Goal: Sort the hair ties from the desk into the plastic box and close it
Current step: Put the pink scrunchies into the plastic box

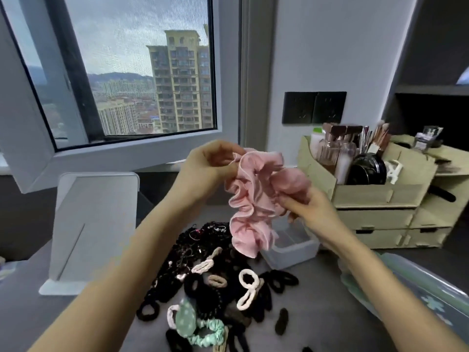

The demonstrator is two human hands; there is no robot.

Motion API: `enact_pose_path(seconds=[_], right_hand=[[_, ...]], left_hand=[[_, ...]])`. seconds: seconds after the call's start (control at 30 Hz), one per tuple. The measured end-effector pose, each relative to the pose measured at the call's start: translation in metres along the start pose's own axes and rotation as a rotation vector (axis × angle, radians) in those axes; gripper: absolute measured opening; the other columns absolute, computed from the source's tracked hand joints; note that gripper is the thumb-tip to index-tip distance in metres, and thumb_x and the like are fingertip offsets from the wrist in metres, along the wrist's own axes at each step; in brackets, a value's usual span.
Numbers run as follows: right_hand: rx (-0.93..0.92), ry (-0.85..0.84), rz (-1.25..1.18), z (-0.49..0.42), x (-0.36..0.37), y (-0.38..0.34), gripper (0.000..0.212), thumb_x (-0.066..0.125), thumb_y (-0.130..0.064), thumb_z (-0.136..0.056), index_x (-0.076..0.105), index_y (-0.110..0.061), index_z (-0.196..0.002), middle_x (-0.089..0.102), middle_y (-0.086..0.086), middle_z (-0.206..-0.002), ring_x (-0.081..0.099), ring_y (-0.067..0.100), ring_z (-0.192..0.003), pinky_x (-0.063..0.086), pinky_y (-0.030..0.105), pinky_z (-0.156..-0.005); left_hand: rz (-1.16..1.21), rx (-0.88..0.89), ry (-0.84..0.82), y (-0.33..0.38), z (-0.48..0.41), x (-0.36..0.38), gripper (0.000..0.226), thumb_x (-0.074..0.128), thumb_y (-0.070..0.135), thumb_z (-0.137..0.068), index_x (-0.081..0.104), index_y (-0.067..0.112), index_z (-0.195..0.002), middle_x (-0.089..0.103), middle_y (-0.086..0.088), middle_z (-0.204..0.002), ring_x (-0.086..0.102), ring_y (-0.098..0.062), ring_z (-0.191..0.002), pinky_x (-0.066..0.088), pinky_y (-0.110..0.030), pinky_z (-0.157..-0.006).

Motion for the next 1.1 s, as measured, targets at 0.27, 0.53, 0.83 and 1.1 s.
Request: enact_pose_path(seconds=[0.27,0.53,0.83,1.1], right_hand=[[-0.199,0.082,0.987,-0.041,-0.045,-0.004,0.013,0.056,-0.010,-0.084,0.066,-0.017,-0.089,0.071,0.007,-0.086,0.062,0.028,-0.079,0.037,0.030,-0.061],[-0.237,-0.483,1.481,-0.041,-0.008,0.053,0.017,0.042,-0.010,-0.093,0.052,-0.017,-0.081,0.063,0.012,-0.086,0.060,0.029,-0.083,0.028,0.030,-0.056],[-0.044,-0.660,1.604,-0.038,0.013,0.103,0.027,0.041,0.003,-0.087,0.061,-0.004,-0.103,0.064,0.016,-0.110,0.061,0.032,-0.101,0.037,0.031,-0.067],[-0.066,-0.398,1.127,-0.006,-0.013,0.080,0.030,0.049,-0.004,-0.081,0.060,-0.018,-0.105,0.067,0.002,-0.102,0.062,0.022,-0.095,0.050,0.035,-0.077]], left_hand=[[-0.346,-0.249,0.058,-0.125,-0.012,0.048,0.018,0.067,0.006,-0.068,0.065,0.024,-0.068,0.068,-0.003,-0.069,0.059,-0.010,-0.063,0.047,-0.026,-0.066],[-1.083,-0.244,-0.346,-0.145,-0.016,0.078,0.036,0.045,0.033,-0.062,0.072,0.015,-0.080,0.069,-0.005,-0.090,0.057,-0.028,-0.095,0.031,-0.032,-0.082],[-0.912,0.086,-0.388,-0.137,-0.007,0.097,0.024,0.051,0.036,-0.088,0.067,0.029,-0.104,0.066,0.006,-0.100,0.060,-0.015,-0.095,0.047,-0.031,-0.084],[-1.488,-0.067,-0.790,-0.190,-0.015,0.114,0.043,0.029,0.036,-0.095,0.066,0.015,-0.090,0.067,-0.009,-0.102,0.049,-0.027,-0.103,0.023,-0.041,-0.091]])
Point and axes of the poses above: each hand's wrist, its own z-axis away from the middle knuckle, its own x-axis out of the palm, y = z × x, the point moved 7 cm from there along -z, towards the middle knuckle
